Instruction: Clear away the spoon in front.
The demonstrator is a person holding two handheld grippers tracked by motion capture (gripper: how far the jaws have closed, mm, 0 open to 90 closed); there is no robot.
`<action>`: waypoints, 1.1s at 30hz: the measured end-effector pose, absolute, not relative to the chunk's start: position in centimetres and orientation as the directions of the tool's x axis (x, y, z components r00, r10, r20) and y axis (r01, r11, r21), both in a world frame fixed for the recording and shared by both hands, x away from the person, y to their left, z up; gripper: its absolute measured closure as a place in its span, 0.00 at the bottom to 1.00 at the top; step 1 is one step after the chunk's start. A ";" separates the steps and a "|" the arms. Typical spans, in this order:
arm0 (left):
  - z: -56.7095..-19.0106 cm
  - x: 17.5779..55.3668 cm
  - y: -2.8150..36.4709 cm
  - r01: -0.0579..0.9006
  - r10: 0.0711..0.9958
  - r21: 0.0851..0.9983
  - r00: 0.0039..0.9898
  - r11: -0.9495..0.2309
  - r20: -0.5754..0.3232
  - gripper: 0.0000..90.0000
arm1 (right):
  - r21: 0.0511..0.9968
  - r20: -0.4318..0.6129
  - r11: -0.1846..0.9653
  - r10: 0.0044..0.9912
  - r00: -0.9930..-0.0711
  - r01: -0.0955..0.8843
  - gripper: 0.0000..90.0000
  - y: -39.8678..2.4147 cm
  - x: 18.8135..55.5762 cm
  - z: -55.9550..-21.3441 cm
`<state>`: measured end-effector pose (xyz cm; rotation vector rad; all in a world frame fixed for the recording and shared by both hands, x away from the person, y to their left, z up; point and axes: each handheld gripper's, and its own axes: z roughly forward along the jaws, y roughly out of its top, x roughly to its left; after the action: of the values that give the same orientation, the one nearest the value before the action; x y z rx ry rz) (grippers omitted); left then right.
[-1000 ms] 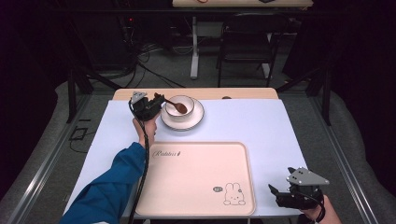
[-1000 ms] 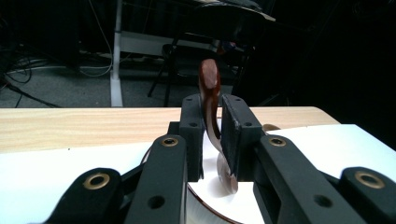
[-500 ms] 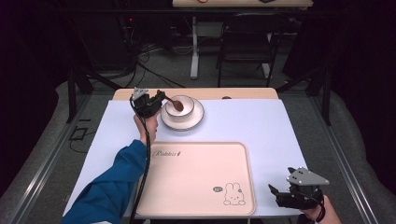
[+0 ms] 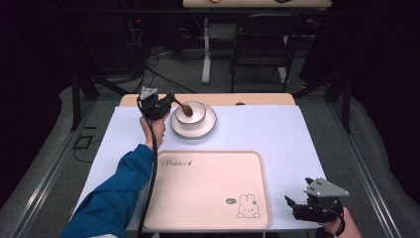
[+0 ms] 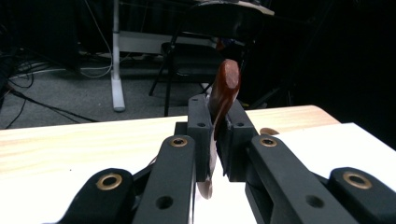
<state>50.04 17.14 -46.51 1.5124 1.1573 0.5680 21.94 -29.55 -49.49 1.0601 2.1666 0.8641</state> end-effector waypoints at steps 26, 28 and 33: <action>-40.6 47.0 18.6 0.329 0.849 0.940 0.518 -0.088 -0.102 0.94 | 0.751 -0.208 0.478 0.827 -0.523 0.456 0.16 -29.6 21.9 -49.5; -40.4 46.8 18.7 0.328 0.848 0.939 0.522 -0.101 -0.092 0.94 | 0.751 -0.209 0.478 0.826 -0.523 0.456 0.16 -29.6 21.9 -49.5; -39.5 45.9 19.1 0.320 0.836 0.938 0.545 -0.135 -0.065 0.94 | 0.750 -0.207 0.479 0.825 -0.525 0.456 0.16 -29.5 22.0 -49.5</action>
<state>45.94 19.13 -39.47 1.7068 0.9765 0.5993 22.01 -29.49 -49.48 1.0559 2.1692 0.8653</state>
